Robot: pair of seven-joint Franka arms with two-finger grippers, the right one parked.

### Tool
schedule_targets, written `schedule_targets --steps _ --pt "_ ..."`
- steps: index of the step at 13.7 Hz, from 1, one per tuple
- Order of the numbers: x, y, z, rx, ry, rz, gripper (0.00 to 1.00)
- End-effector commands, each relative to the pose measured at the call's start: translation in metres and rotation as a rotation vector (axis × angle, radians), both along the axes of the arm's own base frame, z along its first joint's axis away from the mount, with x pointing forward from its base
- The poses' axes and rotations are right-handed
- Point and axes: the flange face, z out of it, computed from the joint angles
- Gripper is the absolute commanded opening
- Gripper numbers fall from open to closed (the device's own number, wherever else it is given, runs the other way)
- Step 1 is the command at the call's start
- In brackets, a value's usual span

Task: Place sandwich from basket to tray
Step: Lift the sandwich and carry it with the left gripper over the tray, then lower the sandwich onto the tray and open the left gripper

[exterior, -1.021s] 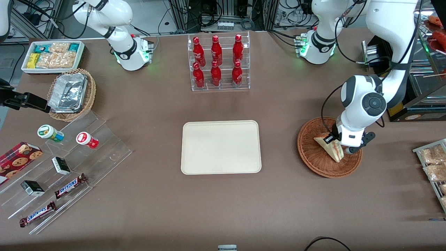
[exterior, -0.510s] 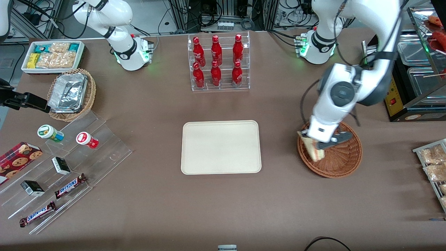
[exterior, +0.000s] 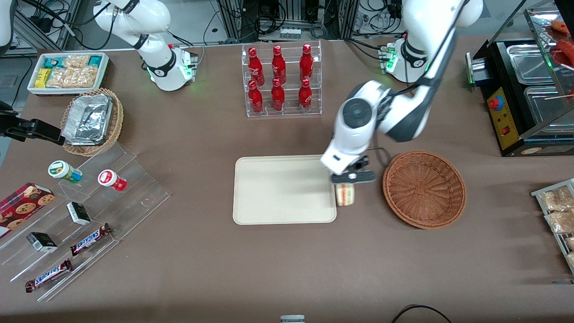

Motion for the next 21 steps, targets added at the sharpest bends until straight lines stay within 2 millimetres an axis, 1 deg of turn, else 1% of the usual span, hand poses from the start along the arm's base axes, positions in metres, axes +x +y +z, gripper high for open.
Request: schedule_targets --steps 1,3,4,5,9,11,12,14,16,18,20,21 --pt "0.017 -0.045 -0.026 -0.012 0.031 -0.037 0.00" --pt "0.016 -0.070 -0.044 -0.017 0.053 -0.063 0.00" --pt "0.015 -0.080 -0.048 -0.019 0.057 -0.068 0.00" --pt "0.013 -0.086 -0.053 -0.021 0.063 -0.069 0.00" --pt "0.006 -0.099 -0.068 -0.020 0.077 -0.092 0.00" --pt "0.005 -0.100 -0.072 -0.020 0.076 -0.096 0.00" --pt "0.004 -0.101 -0.073 -0.019 0.078 -0.096 0.09" --pt "0.004 -0.100 -0.074 -0.013 0.075 -0.098 1.00" --pt "0.004 -0.100 -0.073 -0.011 0.077 -0.093 1.00" --pt "0.006 -0.098 -0.067 -0.013 0.073 -0.092 1.00" --pt "0.009 -0.096 -0.056 -0.022 0.064 -0.079 1.00" --pt "0.014 -0.092 -0.045 -0.027 0.059 -0.070 1.00"
